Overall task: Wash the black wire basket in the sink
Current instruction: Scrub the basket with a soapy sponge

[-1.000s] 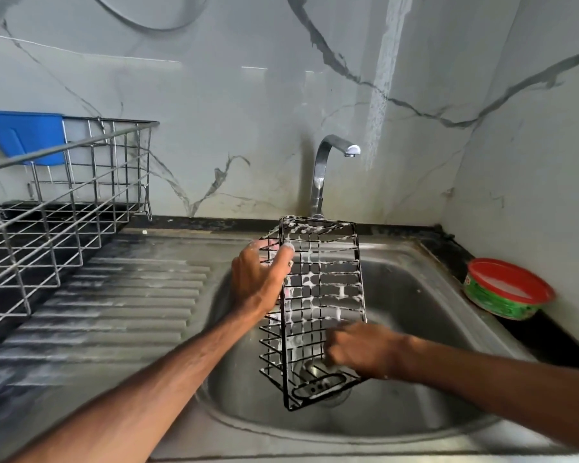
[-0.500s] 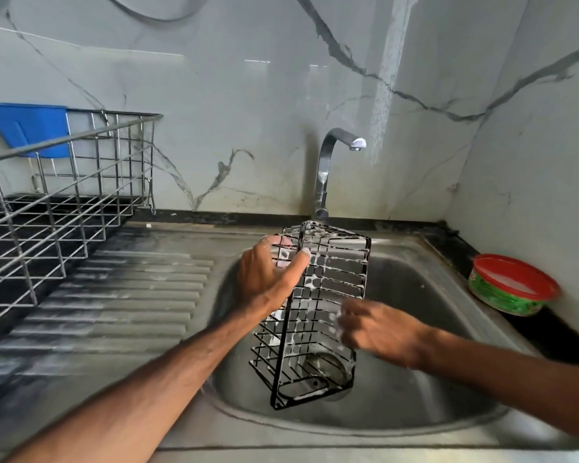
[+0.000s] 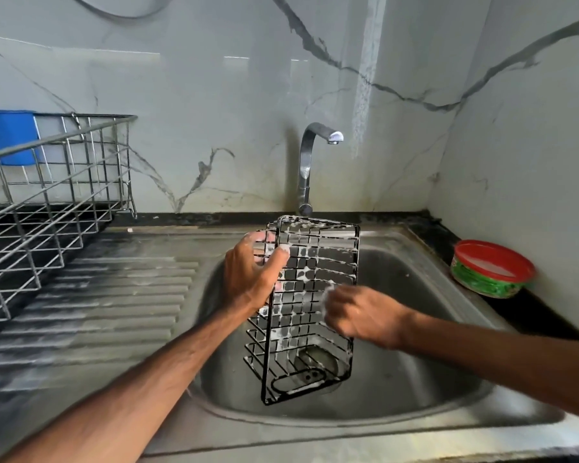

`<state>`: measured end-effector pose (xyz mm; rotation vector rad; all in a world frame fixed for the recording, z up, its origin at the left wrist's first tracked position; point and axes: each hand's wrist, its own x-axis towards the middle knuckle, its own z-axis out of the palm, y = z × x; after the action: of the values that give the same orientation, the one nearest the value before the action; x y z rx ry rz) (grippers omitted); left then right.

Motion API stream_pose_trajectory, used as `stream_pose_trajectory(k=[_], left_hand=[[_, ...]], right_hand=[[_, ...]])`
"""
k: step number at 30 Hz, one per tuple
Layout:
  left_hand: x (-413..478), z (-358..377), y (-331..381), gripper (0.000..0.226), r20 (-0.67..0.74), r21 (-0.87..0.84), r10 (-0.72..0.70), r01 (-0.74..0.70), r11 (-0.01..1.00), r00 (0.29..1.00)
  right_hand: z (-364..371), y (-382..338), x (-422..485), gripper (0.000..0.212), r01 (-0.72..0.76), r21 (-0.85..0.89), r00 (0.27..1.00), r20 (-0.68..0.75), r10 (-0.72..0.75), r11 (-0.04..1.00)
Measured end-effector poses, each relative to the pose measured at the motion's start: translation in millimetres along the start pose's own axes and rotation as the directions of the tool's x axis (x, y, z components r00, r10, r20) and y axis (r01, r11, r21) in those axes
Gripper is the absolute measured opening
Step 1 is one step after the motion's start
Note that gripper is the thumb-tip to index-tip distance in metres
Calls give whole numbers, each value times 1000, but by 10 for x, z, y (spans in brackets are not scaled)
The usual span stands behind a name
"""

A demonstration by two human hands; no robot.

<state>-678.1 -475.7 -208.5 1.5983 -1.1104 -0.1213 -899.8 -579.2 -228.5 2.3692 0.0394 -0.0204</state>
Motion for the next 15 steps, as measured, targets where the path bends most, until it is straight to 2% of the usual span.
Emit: stream_pose_trajectory(k=[2,4,6,7,10,11,14,15], left_hand=[[-6,-7,-14,87,18,-53,-10,11,999,1000],[-11,-16,0,75,21,-124,2,1,992,1000],[-17,-26,11,76,18,-169,17,-13,986,1000],[-22,-26,24,79,22,-178,25,-20,984,999],[-28,-38,50,83,9,-206,62,-59,977,998],[-17,-41,42,82,0,-227,59,-58,972,998],[-16,-39,41,75,-2,-290,10,-10,957,1000],[-22,-27,57,72,14,-328,-20,24,944,1000]], right_hand=[[109,-213,-71,24,86,45,996,31,-88,995],[186,-317,-121,20,138,151,978,138,-159,979],[180,-313,-140,17,177,200,960,179,-213,964],[184,-281,-148,15,196,163,957,182,-225,967],[6,-116,-162,15,186,-11,972,146,-183,982],[-28,-46,-171,15,155,-21,980,132,-151,988],[-91,151,-136,22,54,98,993,95,-63,994],[-97,170,-75,22,55,15,994,97,-56,998]])
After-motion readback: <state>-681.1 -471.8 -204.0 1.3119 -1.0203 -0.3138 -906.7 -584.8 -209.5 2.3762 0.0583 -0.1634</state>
